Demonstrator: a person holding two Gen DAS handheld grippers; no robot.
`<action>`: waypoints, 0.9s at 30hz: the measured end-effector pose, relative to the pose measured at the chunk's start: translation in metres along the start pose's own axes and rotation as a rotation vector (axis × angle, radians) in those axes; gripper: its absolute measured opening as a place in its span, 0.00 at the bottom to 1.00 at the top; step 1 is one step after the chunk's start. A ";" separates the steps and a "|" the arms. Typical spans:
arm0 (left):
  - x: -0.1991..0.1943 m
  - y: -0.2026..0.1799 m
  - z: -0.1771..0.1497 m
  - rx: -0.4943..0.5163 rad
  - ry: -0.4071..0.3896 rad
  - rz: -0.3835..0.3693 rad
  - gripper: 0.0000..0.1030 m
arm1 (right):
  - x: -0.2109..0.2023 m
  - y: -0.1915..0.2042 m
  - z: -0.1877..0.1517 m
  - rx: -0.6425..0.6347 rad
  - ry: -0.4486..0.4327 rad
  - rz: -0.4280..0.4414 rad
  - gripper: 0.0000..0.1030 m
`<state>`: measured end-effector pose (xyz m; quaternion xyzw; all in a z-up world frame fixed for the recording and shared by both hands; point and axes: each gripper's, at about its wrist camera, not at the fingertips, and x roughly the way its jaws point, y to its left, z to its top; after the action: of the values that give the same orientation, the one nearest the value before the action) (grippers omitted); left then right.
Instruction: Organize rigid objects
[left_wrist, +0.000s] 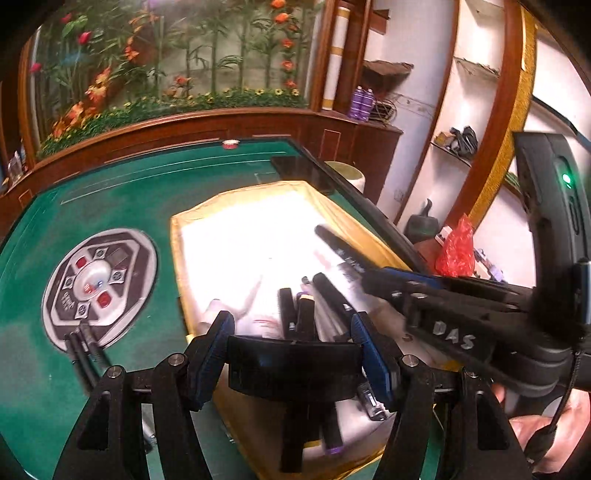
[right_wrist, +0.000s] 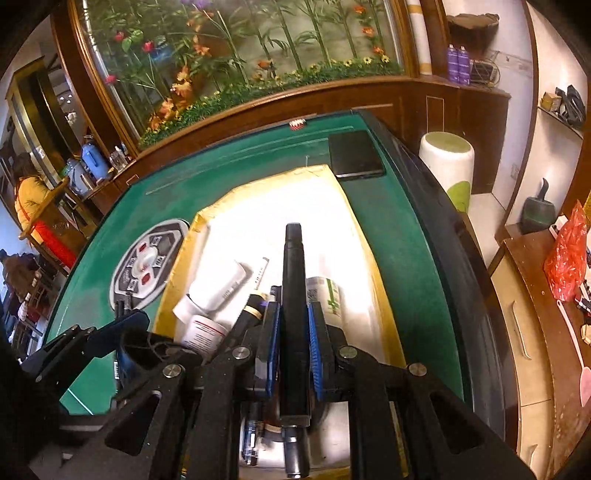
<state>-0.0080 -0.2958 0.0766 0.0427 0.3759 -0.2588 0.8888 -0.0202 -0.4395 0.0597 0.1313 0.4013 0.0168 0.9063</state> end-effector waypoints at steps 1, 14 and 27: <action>0.002 -0.003 0.000 0.006 0.001 0.002 0.67 | 0.002 -0.001 0.001 0.002 0.004 0.002 0.14; 0.004 -0.003 -0.005 -0.010 0.011 -0.038 0.68 | 0.004 -0.004 -0.002 0.019 0.020 -0.003 0.14; -0.048 0.038 -0.013 -0.064 -0.064 -0.046 0.72 | -0.043 0.029 -0.004 -0.008 -0.095 0.073 0.19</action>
<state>-0.0251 -0.2388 0.0960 -0.0026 0.3563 -0.2682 0.8951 -0.0505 -0.4165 0.0953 0.1426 0.3527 0.0451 0.9237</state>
